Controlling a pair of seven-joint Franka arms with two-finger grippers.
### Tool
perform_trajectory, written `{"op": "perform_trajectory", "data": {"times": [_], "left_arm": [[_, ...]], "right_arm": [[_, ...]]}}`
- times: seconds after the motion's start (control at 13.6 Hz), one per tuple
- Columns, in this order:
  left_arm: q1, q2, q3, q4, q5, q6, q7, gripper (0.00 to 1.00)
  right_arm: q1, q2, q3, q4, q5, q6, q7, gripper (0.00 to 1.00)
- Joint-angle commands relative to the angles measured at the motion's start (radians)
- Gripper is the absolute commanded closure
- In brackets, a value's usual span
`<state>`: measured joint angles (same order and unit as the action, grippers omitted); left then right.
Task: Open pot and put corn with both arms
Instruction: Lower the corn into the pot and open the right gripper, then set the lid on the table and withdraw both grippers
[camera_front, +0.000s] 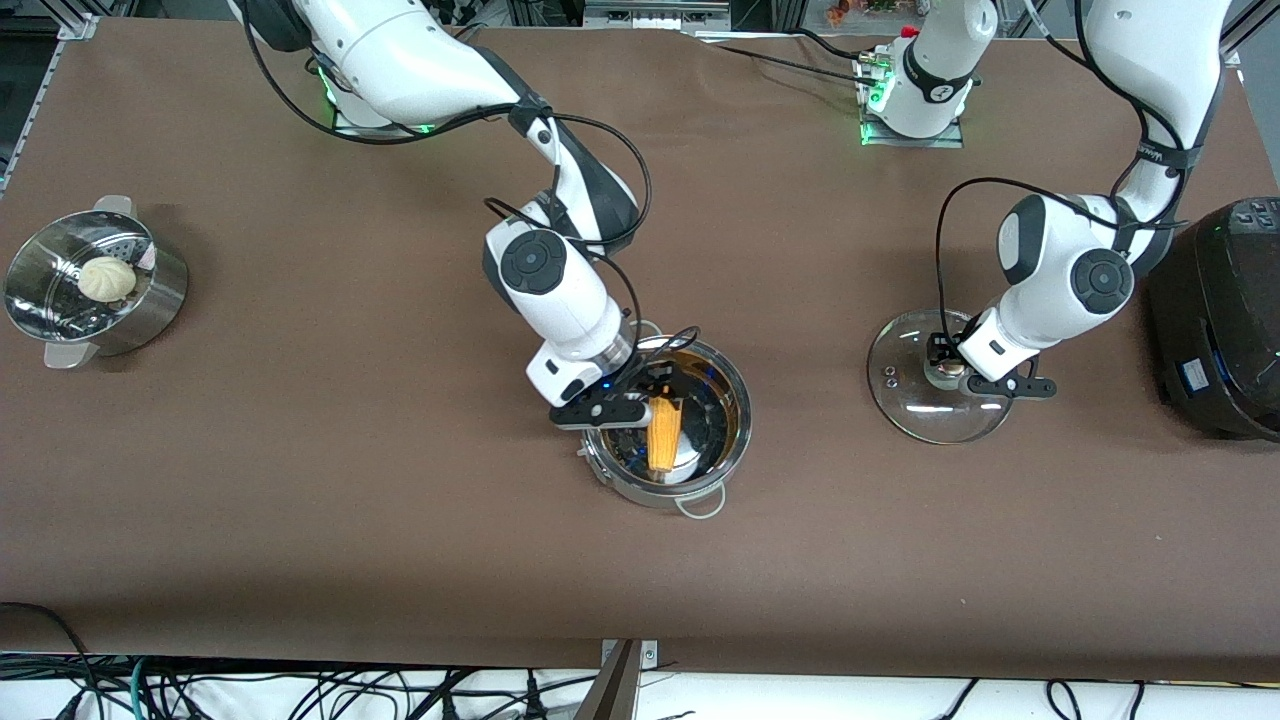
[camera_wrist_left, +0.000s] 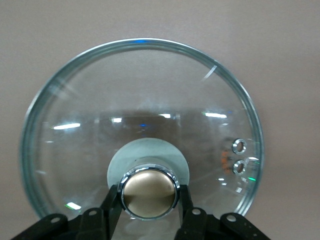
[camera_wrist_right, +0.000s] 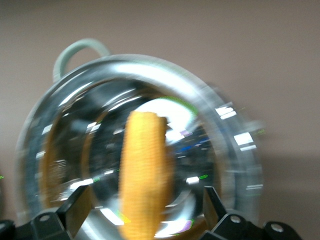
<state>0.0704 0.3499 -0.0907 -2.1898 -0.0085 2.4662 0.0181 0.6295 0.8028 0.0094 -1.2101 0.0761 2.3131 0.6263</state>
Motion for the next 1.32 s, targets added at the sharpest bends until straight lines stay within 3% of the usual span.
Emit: {"op": "perform_trajectory", "data": {"times": [0.0, 0.22, 0.44, 0.66, 0.81, 0.96, 1.03, 1.25], "left_arm": [[0.017, 0.006, -0.009, 0.005, 0.028, -0.003, 0.006, 0.0], [0.02, -0.044, -0.009, 0.03, 0.019, -0.08, -0.006, 0.0], [0.017, -0.158, -0.011, 0.155, 0.018, -0.338, -0.059, 0.0], [0.006, -0.207, -0.015, 0.396, 0.019, -0.637, -0.112, 0.0], [0.006, -0.206, -0.014, 0.571, 0.021, -0.821, -0.127, 0.0], [0.008, -0.206, -0.014, 0.675, 0.024, -0.915, -0.139, 0.0], [0.006, -0.204, -0.014, 0.706, 0.03, -0.938, -0.139, 0.0], [0.003, -0.2, -0.014, 0.755, 0.028, -0.984, -0.158, 0.0]], "right_arm": [[-0.002, -0.117, -0.086, -0.022, -0.045, -0.171, -0.01, 0.0], [-0.007, -0.212, -0.216, -0.028, -0.036, -0.375, -0.156, 0.0], [-0.016, -0.281, -0.36, -0.035, -0.024, -0.532, -0.293, 0.0], [-0.115, -0.408, -0.362, -0.092, -0.018, -0.622, -0.375, 0.0], [-0.198, -0.457, -0.361, -0.092, -0.016, -0.672, -0.532, 0.0], [-0.278, -0.507, -0.332, -0.098, -0.016, -0.756, -0.647, 0.0], [-0.328, -0.539, -0.284, -0.129, -0.016, -0.779, -0.646, 0.0], [-0.55, -0.684, -0.036, -0.355, -0.044, -0.715, -0.628, 0.0]]}}
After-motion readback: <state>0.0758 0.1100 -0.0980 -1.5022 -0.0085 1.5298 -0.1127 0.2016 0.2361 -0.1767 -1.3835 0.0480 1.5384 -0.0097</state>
